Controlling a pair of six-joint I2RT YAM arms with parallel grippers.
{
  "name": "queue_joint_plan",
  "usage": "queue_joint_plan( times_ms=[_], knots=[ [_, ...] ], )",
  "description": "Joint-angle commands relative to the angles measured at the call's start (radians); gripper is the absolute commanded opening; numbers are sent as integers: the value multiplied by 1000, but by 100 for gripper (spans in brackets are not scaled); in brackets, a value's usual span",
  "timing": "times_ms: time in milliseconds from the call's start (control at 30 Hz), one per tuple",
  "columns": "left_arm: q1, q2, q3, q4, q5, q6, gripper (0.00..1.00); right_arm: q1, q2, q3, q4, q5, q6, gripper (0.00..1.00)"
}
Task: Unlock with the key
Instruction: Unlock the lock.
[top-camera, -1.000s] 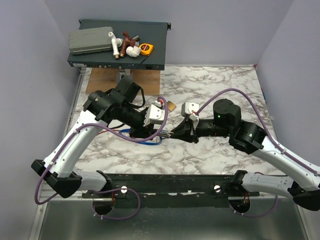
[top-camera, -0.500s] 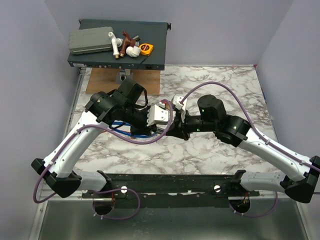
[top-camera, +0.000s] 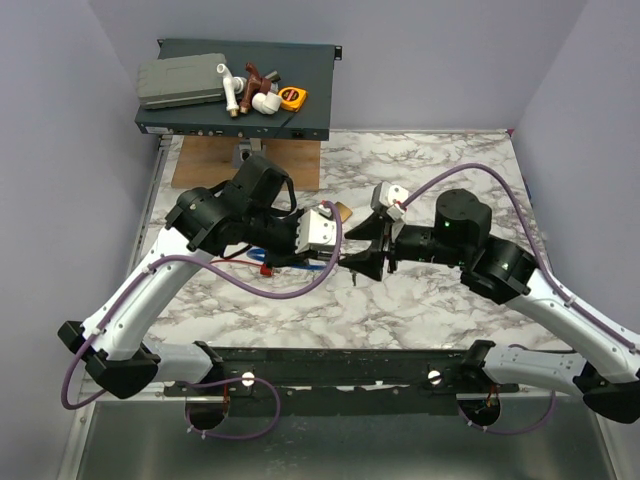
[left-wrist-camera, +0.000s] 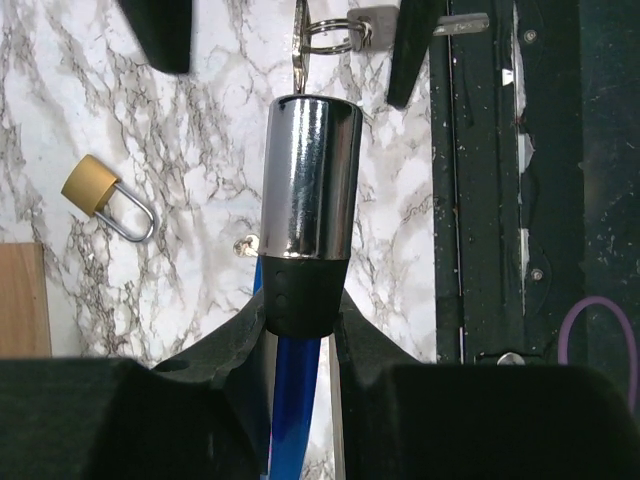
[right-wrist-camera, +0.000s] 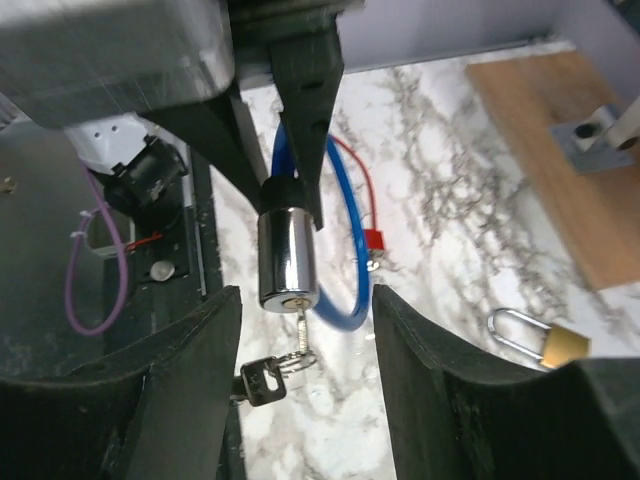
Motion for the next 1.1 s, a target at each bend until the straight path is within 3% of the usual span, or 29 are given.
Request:
queue_joint_plan(
  times_ms=[0, 133, 367, 667, 833, 967, 1067],
  knots=[
    [-6, -30, -14, 37, 54, 8, 0, -2, -27, 54, -27, 92, -104, 59],
    [-6, -30, -8, 31, 57, 8, 0, -2, -49, 69, -78, 120, -151, 59],
    [-6, -31, -2, 34, 58, 6, 0, -2, -2, 128, -256, -50, -183, 54],
    [-6, -31, 9, 27, 68, 8, 0, -2, 34, 140, -264, -55, -188, 51],
    [-6, -33, 12, 26, 71, 8, 0, -2, 59, 141, -229, -65, -174, 34],
    [-6, -35, 11, 23, 70, 12, 0, -1, 68, 133, -201, -43, -146, 1],
    [-6, -37, 2, 24, 66, 17, 0, -2, 58, 116, -182, -52, -126, 1]
  ],
)
